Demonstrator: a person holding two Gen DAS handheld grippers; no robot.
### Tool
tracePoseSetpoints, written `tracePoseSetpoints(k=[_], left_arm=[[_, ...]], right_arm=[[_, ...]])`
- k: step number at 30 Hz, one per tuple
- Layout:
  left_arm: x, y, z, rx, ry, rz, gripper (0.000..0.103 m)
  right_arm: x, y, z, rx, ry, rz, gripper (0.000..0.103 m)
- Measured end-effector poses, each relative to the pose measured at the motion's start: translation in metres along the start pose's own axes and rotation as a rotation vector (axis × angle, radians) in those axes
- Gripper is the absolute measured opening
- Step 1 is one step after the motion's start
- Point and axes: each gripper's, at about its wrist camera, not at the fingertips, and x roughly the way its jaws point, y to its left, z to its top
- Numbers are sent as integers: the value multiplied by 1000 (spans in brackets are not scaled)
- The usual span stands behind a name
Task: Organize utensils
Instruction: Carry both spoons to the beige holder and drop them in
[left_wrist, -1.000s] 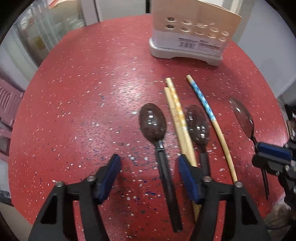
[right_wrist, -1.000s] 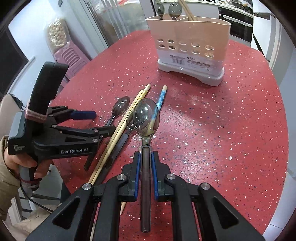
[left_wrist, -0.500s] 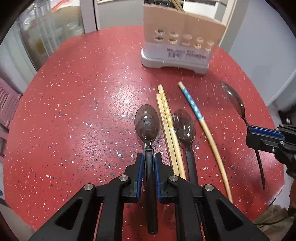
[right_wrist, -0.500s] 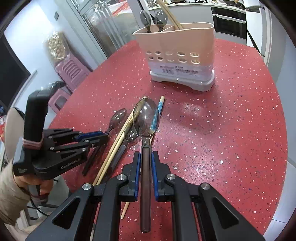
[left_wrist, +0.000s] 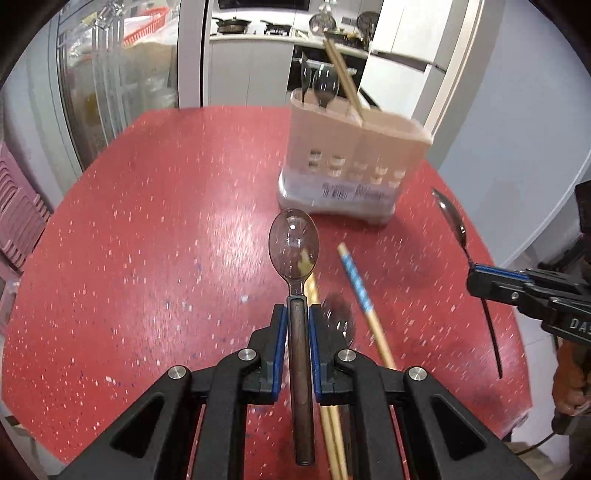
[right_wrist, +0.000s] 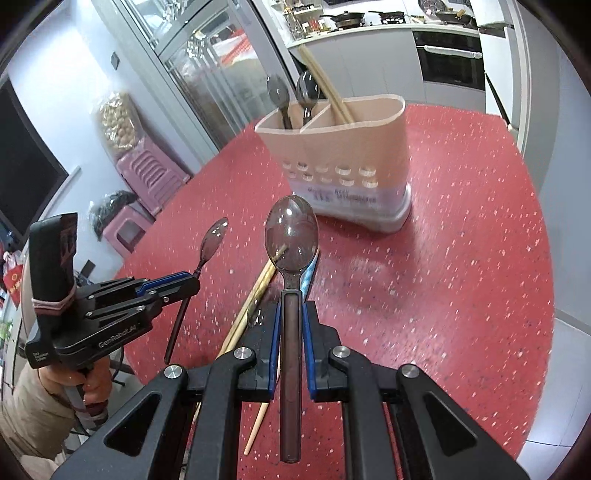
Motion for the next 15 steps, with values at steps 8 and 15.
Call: tracePoseSetpoints(k=[8, 15], left_arm=[[-20, -7, 49, -11, -127, -41, 38], [-27, -13, 100, -7, -218, -51, 38]], right_arm=[[-19, -1, 43, -23, -80, -30, 13], [-25, -6, 89, -38, -150, -56, 13]])
